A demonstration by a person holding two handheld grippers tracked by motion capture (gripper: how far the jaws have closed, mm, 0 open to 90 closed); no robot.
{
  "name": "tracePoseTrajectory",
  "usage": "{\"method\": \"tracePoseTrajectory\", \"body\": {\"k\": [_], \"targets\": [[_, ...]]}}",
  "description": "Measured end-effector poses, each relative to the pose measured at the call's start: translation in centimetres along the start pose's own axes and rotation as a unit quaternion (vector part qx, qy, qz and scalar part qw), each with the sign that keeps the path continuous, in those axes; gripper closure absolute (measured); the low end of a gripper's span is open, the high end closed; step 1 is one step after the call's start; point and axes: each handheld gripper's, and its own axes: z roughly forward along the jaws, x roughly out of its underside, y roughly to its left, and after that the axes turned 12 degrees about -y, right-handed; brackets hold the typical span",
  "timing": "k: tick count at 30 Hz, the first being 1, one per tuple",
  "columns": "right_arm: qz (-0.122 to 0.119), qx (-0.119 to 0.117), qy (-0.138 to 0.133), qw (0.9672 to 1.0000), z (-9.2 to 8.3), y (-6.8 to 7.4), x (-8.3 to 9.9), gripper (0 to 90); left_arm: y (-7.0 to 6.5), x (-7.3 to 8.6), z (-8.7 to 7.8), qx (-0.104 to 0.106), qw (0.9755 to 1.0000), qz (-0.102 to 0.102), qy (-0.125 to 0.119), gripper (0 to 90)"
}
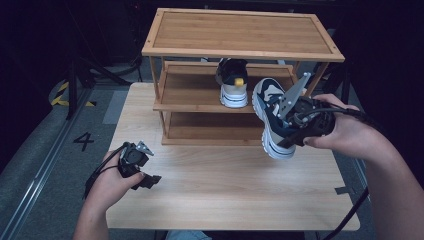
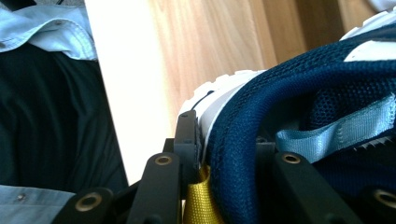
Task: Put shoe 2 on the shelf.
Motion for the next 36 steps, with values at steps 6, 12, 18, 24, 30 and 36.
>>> {"method": "tracePoseTrajectory", "body": {"k": [6,12,18,24,30,36], "targets": [[-0.001,0.007,0.006,1.0,0.4,-2.4,-0.9,72.3,-0.2,0.3,0.2,-0.002,1.0,0.004,0.008,23.9],[0.001,0.008,0.01,0.9999,1.2,-5.1,-1.6,72.1,-0.3,1.1,-0.3,-0.007,0.9999,-0.005,0.009,23.9],[0.006,0.01,0.015,0.9998,1.9,-7.1,-2.1,71.9,-0.3,2.0,-0.8,-0.015,0.9997,-0.016,0.008,23.8],[0.005,0.02,0.03,0.9993,2.7,-8.3,-2.5,71.4,-0.5,2.6,-1.1,-0.018,0.9996,-0.021,0.012,23.5],[0.007,0.024,0.032,0.9992,3.1,-8.9,-2.4,69.8,-0.4,2.8,-1.2,-0.021,0.9995,-0.021,0.012,23.5],[-0.004,0.046,0.018,0.9988,2.9,-8.9,-2.5,62.0,-0.5,2.7,-0.8,-0.014,0.9996,-0.019,0.018,23.0]]}}
